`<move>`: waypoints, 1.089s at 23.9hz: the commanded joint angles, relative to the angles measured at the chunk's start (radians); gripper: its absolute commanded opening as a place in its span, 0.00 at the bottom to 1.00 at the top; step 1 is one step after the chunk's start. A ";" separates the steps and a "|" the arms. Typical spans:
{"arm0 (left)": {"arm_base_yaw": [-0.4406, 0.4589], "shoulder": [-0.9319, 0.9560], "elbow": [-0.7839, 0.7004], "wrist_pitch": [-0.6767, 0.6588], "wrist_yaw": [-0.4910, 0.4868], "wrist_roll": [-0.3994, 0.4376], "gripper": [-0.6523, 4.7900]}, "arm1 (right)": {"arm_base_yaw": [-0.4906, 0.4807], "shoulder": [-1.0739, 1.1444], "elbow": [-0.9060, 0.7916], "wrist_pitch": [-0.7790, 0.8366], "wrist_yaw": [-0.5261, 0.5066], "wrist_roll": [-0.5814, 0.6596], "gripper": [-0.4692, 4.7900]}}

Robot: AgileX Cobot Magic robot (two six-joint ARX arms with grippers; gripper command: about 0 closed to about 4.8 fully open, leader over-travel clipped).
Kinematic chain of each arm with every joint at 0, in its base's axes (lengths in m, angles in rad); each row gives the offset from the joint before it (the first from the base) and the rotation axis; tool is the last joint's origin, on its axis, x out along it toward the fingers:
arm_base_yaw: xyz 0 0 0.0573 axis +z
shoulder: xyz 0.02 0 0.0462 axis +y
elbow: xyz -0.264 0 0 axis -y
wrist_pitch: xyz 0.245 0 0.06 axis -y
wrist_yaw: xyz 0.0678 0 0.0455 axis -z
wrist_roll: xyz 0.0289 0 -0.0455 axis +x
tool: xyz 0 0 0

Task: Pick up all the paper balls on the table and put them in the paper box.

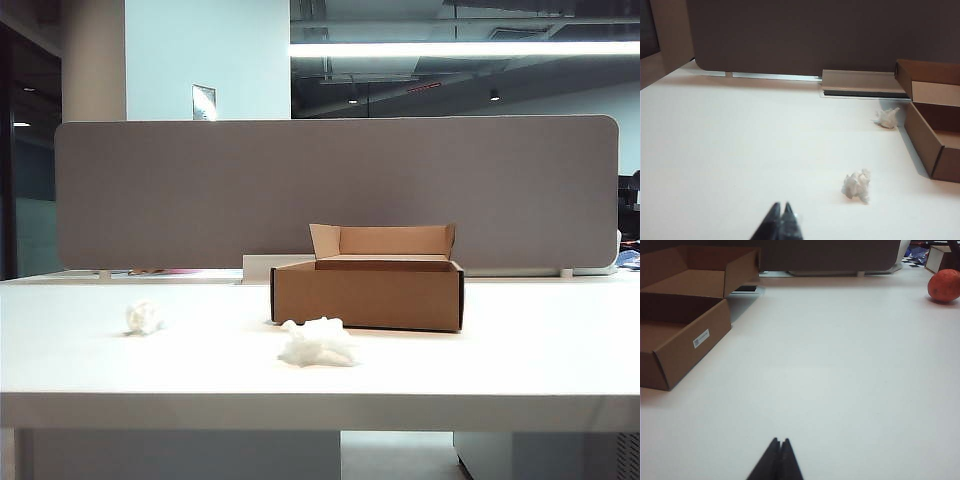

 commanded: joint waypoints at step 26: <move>-0.002 0.001 0.003 0.021 0.001 0.005 0.11 | 0.001 -0.002 -0.004 0.017 -0.534 0.060 0.08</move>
